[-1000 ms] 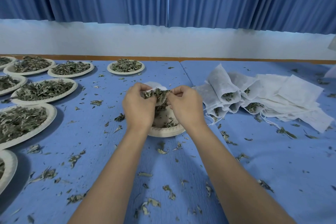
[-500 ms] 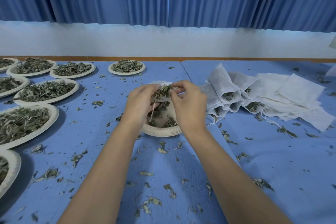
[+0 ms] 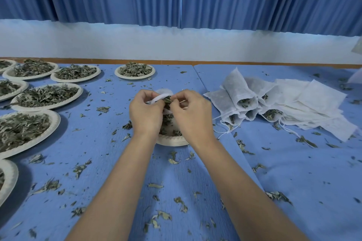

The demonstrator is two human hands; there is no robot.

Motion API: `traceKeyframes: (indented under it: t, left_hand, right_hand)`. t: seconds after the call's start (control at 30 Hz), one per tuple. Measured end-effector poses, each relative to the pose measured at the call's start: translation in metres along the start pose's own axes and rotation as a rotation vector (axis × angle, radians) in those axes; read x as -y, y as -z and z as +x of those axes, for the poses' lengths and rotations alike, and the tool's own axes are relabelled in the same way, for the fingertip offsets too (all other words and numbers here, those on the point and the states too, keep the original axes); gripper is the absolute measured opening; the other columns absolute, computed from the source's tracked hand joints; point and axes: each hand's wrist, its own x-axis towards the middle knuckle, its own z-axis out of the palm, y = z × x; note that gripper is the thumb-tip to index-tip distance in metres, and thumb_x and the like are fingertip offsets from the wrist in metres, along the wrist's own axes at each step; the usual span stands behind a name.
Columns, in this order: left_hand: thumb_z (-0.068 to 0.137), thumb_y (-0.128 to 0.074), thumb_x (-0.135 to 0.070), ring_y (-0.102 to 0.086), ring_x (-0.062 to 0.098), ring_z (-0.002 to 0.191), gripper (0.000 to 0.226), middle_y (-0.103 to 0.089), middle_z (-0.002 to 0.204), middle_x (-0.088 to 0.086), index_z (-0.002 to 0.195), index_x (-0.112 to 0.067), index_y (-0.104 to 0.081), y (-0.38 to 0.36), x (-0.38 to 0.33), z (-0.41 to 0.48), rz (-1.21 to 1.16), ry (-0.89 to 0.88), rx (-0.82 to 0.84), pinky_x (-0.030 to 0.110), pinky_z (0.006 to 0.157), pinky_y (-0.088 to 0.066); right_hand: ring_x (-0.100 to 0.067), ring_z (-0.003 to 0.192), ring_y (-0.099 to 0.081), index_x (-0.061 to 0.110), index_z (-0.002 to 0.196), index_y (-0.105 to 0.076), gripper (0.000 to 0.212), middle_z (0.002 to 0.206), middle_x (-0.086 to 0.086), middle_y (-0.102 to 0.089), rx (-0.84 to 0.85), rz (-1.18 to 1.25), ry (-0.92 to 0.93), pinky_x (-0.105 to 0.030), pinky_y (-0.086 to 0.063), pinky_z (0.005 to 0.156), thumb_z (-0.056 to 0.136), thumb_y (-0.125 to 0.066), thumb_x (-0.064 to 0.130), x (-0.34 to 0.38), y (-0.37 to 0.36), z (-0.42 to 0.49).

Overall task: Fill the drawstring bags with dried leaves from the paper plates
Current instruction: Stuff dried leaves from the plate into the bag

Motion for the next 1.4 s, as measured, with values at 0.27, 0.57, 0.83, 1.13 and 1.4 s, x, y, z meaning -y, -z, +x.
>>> traceKeyframes:
  t: [0.27,0.57,0.83,1.13,1.4]
  left_hand:
    - [0.082,-0.064,-0.005,-0.056,0.011,0.06,0.023,-0.057,0.071,-0.008,0.073,-0.023,-0.055,0.0,0.001,-0.001,-0.104,0.018,-0.098,0.02,0.055,-0.051]
    - [0.082,-0.042,-0.013,-0.055,0.027,0.079,0.022,-0.061,0.092,0.017,0.087,-0.011,-0.063,0.013,-0.015,-0.001,-0.274,0.263,0.236,0.037,0.072,-0.046]
    - [0.089,-0.058,-0.009,-0.05,0.007,0.057,0.02,-0.057,0.064,-0.007,0.073,-0.02,-0.06,0.006,-0.009,-0.007,-0.106,0.019,0.273,0.022,0.059,-0.039]
    - [0.091,-0.057,-0.005,-0.057,-0.001,0.053,0.017,-0.062,0.053,-0.013,0.078,-0.015,-0.062,0.004,-0.011,-0.012,-0.135,-0.11,0.382,0.011,0.052,-0.045]
    - [0.095,-0.055,-0.015,-0.062,0.008,0.077,0.018,-0.068,0.086,-0.002,0.083,-0.027,-0.059,0.009,-0.005,-0.002,-0.129,-0.147,0.227,0.03,0.078,-0.051]
  right_hand:
    - [-0.003,0.07,-0.061,0.022,0.083,-0.071,0.011,0.085,0.009,-0.068,0.083,0.082,0.032,-0.024,-0.053,0.074,0.08,-0.066,0.012,-0.001,-0.002,-0.001]
    - [-0.002,0.074,-0.06,0.021,0.093,-0.067,0.021,0.096,0.005,-0.061,0.138,0.094,0.03,-0.012,-0.048,0.07,0.075,-0.078,0.023,-0.004,-0.002,0.003]
    - [-0.005,0.07,-0.054,0.019,0.083,-0.074,0.007,0.081,0.004,-0.059,-0.06,-0.085,0.025,-0.021,-0.046,0.067,0.084,-0.068,0.017,-0.009,0.004,0.007]
    - [-0.014,0.077,-0.038,0.025,0.087,-0.07,0.021,0.076,0.007,-0.041,0.04,-0.666,0.094,-0.028,-0.018,0.049,0.092,-0.05,0.024,-0.01,0.011,0.01]
    - [-0.015,0.084,-0.068,0.016,0.1,-0.076,0.016,0.088,-0.002,-0.075,0.203,0.132,-0.01,-0.039,-0.053,0.083,0.088,-0.065,0.016,-0.003,0.017,0.015]
